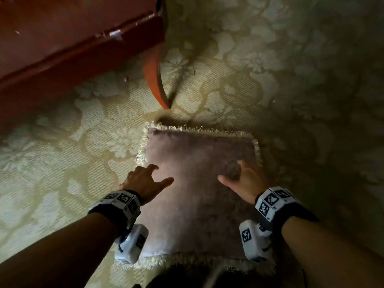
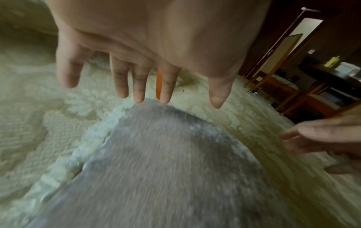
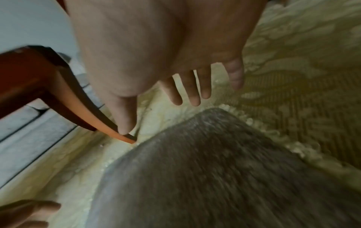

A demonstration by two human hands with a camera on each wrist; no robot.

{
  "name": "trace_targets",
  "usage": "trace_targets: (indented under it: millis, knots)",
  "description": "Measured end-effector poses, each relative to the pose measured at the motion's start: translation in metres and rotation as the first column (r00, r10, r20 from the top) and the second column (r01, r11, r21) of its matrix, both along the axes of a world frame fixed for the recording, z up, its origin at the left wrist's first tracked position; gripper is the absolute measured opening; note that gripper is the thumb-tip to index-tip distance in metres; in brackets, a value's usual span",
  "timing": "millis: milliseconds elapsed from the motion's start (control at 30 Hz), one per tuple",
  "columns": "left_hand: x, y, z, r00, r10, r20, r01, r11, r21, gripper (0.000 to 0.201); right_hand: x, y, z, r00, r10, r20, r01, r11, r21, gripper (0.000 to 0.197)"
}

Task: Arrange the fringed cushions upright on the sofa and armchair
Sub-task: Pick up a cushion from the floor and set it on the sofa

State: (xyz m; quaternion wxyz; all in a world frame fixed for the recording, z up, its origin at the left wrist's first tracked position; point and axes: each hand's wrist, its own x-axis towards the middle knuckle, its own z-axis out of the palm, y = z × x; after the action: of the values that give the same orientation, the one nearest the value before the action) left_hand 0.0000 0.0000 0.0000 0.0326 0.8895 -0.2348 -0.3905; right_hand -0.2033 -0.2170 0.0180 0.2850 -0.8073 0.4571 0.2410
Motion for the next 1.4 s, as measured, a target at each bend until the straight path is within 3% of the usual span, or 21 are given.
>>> trace_targets:
  millis: [200, 267, 400, 567, 700, 867, 967, 1167, 1267, 1400]
  knots:
    - [-0.013, 0.028, -0.067, 0.979, 0.169, -0.112, -0.161, 0.984, 0.078, 0.104, -0.024, 0.010, -0.072, 0.981, -0.182, -0.067, 0.186, 0.980, 0.069, 0.120]
    - [-0.012, 0.034, -0.084, 0.960, 0.238, -0.148, -0.229, 0.970, 0.079, 0.120, -0.031, 0.013, -0.088, 0.971, -0.237, -0.045, 0.239, 0.969, 0.061, 0.123]
    - [-0.012, 0.034, -0.101, 0.907, 0.344, -0.244, -0.326, 0.939, 0.111, 0.157, -0.044, 0.015, -0.109, 0.902, -0.427, -0.066, 0.432, 0.894, 0.118, 0.152]
    - [-0.009, 0.029, -0.109, 0.854, 0.427, -0.296, -0.414, 0.904, 0.108, 0.153, -0.056, 0.015, -0.127, 0.800, -0.599, -0.047, 0.593, 0.775, 0.219, 0.187]
    - [-0.003, 0.027, -0.123, 0.830, 0.437, -0.347, -0.427, 0.898, 0.108, 0.174, -0.055, 0.012, -0.141, 0.775, -0.632, -0.018, 0.612, 0.743, 0.270, 0.184]
    - [-0.001, 0.028, -0.132, 0.813, 0.428, -0.396, -0.453, 0.891, 0.033, 0.183, -0.053, 0.007, -0.150, 0.771, -0.627, 0.111, 0.570, 0.757, 0.320, 0.195]
    - [0.000, 0.024, -0.132, 0.795, 0.451, -0.407, -0.500, 0.866, -0.017, 0.180, -0.046, 0.004, -0.145, 0.774, -0.614, 0.152, 0.550, 0.772, 0.319, 0.188]
    - [0.006, 0.014, -0.126, 0.775, 0.463, -0.430, -0.546, 0.833, -0.087, 0.177, -0.038, -0.006, -0.135, 0.783, -0.592, 0.193, 0.529, 0.796, 0.294, 0.144]
    - [0.006, 0.007, -0.117, 0.776, 0.458, -0.434, -0.550, 0.828, -0.109, 0.178, -0.037, -0.006, -0.134, 0.786, -0.583, 0.207, 0.524, 0.805, 0.280, 0.142]
    - [0.005, 0.005, -0.116, 0.784, 0.473, -0.403, -0.555, 0.824, -0.113, 0.157, -0.035, -0.006, -0.128, 0.781, -0.590, 0.204, 0.526, 0.798, 0.294, 0.153]
